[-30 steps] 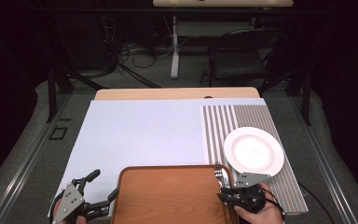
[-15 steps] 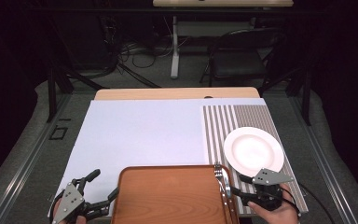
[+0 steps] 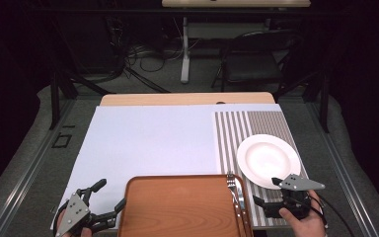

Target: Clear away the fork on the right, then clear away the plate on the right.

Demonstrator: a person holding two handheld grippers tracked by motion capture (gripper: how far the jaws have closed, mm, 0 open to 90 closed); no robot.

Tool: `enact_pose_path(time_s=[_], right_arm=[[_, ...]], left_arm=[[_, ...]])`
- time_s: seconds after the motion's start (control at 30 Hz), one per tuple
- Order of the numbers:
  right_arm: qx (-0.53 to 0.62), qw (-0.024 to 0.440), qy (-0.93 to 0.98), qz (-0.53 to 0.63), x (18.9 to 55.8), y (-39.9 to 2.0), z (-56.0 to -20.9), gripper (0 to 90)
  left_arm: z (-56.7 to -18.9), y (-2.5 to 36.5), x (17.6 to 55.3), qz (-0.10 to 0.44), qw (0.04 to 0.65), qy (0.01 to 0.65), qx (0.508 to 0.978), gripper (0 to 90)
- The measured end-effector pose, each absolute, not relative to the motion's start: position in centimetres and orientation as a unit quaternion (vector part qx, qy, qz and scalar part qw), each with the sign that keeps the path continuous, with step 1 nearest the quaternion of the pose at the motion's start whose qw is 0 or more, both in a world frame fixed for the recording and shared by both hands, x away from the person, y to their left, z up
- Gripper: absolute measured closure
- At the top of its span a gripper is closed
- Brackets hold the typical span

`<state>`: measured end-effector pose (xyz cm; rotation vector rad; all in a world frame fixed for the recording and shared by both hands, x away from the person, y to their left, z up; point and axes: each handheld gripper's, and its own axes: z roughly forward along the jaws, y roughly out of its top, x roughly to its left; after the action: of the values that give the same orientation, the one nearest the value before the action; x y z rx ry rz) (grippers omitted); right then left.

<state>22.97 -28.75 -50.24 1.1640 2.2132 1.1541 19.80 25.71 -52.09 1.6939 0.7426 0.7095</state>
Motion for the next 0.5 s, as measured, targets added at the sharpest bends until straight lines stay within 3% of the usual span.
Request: enact_pose_path(time_s=[0.07, 0.5], right_arm=[[0.416, 0.192, 0.789, 0.409, 23.1, -29.0, -50.2, 0.0], [0.428, 0.213, 0.791, 0.381, 23.4, -30.2, -50.1, 0.0]], left_arm=[[-52.1, 25.7, 19.8, 0.3, 0.548, 0.314, 0.715, 15.2], [-52.1, 25.7, 19.8, 0.3, 0.548, 0.313, 0.715, 15.2]])
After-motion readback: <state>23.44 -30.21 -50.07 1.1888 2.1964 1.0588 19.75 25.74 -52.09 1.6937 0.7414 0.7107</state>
